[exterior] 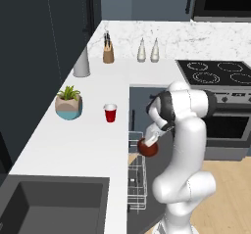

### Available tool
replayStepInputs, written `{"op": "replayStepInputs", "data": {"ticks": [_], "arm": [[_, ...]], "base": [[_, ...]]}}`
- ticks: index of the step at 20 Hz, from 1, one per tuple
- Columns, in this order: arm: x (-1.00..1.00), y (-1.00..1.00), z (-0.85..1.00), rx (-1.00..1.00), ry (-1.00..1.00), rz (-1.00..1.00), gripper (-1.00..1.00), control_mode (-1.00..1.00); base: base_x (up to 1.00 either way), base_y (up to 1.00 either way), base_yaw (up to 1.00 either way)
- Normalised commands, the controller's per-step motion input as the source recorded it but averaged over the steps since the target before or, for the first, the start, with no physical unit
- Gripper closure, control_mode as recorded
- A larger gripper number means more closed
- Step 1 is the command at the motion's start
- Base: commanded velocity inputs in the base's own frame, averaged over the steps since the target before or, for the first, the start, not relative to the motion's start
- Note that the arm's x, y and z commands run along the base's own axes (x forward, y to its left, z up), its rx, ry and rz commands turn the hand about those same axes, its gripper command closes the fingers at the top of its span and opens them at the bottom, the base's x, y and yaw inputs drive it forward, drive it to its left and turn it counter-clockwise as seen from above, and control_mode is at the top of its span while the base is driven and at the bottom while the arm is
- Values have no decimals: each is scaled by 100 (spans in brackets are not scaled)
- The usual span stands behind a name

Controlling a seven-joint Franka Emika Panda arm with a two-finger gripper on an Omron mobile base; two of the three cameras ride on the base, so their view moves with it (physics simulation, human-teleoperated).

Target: Pick up the cup and bowl from the counter, place them in the dishwasher, and close the dishwasher door.

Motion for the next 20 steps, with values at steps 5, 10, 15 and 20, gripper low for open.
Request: {"op": "replayStepInputs", "data": {"ticks": [5, 10, 15, 20], "arm": [[27, 5, -21, 0, 0, 0, 100, -100], [28, 0, -24, 0, -1, 1, 100, -100], [28, 0, -21, 0, -2, 1, 100, -100], [34, 0, -23, 0, -3, 1, 100, -100]], "base": [[0, 0, 0], [0, 0, 0], [0, 0, 0], [0, 0, 0]]}}
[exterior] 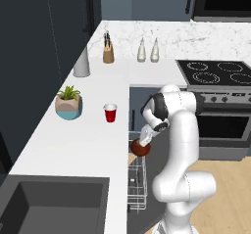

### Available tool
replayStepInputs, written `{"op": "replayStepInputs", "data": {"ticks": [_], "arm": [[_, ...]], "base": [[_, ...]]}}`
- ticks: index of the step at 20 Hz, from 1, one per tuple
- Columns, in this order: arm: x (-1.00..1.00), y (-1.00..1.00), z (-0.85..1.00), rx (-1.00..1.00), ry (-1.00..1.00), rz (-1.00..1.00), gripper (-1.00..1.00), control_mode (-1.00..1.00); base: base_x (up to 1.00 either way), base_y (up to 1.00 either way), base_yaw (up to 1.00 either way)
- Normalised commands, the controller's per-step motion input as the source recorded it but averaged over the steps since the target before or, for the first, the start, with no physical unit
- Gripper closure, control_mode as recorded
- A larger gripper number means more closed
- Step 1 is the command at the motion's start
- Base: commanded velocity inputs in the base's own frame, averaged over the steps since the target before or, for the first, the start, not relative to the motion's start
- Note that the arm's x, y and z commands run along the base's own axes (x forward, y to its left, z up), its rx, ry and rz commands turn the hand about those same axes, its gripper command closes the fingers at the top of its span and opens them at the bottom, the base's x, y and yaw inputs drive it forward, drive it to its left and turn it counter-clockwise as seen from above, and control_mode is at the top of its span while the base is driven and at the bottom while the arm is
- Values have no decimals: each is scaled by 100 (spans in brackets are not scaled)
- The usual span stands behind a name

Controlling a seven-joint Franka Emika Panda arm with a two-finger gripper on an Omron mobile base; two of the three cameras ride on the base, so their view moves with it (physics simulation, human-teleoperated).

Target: Pick up the cup and bowl from the counter, place them in the dishwasher, and close the dishwasher door.

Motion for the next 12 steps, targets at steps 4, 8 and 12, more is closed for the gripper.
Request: {"op": "replayStepInputs", "data": {"ticks": [4, 8, 12], "arm": [[35, 0, -27, 0, -3, 1, 100, -100], [34, 0, -28, 0, -4, 1, 100, -100], [28, 3, -37, 0, -8, 2, 100, -100]], "base": [[0, 0, 0], [0, 0, 0], [0, 0, 0]]}}
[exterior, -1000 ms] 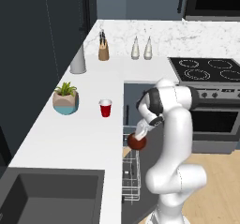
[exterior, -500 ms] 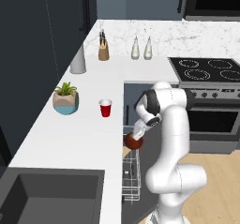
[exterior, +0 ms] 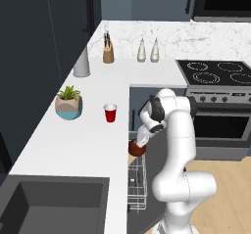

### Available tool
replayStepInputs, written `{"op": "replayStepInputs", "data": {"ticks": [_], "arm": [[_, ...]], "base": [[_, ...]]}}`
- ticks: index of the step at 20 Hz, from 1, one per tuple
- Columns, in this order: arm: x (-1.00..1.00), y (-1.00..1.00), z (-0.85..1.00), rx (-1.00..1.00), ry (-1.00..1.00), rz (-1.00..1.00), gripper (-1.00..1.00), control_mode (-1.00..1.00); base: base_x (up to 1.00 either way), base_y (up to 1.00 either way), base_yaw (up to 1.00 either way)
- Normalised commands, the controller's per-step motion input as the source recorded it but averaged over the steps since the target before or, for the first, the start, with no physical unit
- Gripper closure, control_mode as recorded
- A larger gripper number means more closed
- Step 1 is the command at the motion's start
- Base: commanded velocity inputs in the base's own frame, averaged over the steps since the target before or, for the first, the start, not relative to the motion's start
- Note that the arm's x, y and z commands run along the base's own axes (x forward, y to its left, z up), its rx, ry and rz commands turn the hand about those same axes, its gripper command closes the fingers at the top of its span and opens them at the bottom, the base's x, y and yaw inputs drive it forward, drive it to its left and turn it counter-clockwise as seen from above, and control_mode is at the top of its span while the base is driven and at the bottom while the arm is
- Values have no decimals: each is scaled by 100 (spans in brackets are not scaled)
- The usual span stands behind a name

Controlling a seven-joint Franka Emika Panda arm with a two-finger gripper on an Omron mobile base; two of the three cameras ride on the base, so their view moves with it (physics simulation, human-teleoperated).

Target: Pick up the cup and bowl from the counter, place them in the dishwasher, and close the dishwasher door.

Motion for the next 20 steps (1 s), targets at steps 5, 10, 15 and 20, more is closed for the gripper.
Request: {"op": "replayStepInputs", "data": {"ticks": [5, 10, 15, 20], "arm": [[21, 7, -42, 0, -9, 2, 100, -100], [25, 3, -37, 0, -5, 2, 100, -100], [17, 0, -38, 0, -4, 2, 100, -100], [20, 3, -42, 0, -3, 2, 100, -100]], "base": [[0, 0, 0], [0, 0, 0], [0, 0, 0], [0, 0, 0]]}}
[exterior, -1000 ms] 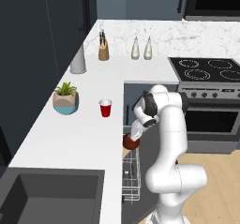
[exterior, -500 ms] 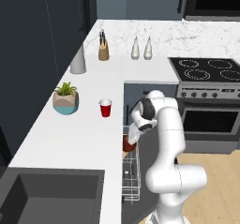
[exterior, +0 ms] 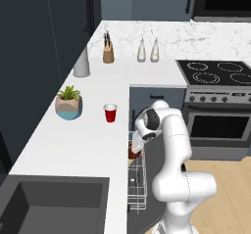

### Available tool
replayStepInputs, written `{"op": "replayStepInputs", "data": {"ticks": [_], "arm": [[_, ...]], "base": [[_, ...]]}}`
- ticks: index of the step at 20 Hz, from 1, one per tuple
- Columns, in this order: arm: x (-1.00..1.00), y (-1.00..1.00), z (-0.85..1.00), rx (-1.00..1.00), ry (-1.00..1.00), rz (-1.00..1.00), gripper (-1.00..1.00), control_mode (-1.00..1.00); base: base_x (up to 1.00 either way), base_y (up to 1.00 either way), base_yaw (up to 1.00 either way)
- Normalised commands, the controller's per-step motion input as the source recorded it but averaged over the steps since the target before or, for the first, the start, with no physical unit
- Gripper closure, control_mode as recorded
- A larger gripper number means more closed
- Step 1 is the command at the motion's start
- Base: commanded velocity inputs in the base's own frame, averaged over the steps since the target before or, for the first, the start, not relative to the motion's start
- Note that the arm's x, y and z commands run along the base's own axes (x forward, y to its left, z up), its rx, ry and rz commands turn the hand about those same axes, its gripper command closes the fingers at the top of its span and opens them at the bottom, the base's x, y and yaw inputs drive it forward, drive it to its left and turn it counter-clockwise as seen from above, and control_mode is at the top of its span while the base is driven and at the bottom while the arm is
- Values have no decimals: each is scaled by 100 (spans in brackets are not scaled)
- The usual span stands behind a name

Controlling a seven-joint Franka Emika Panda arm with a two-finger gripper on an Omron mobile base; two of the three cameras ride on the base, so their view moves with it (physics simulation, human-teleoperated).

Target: Pick up the cup and bowl from the counter, place them in the dishwasher, and close the dishwasher door.

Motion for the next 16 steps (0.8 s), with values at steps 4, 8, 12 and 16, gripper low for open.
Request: {"op": "replayStepInputs", "data": {"ticks": [4, 8, 12, 16], "arm": [[26, 6, -46, 0, -3, 2, 100, -100], [24, 5, -52, 0, -2, 2, 100, -100], [-12, -22, -21, 0, -6, 1, -100, -100], [-39, -49, 13, 1, -19, 0, -100, -100]], "base": [[0, 0, 0], [0, 0, 0], [0, 0, 0], [0, 0, 0]]}}
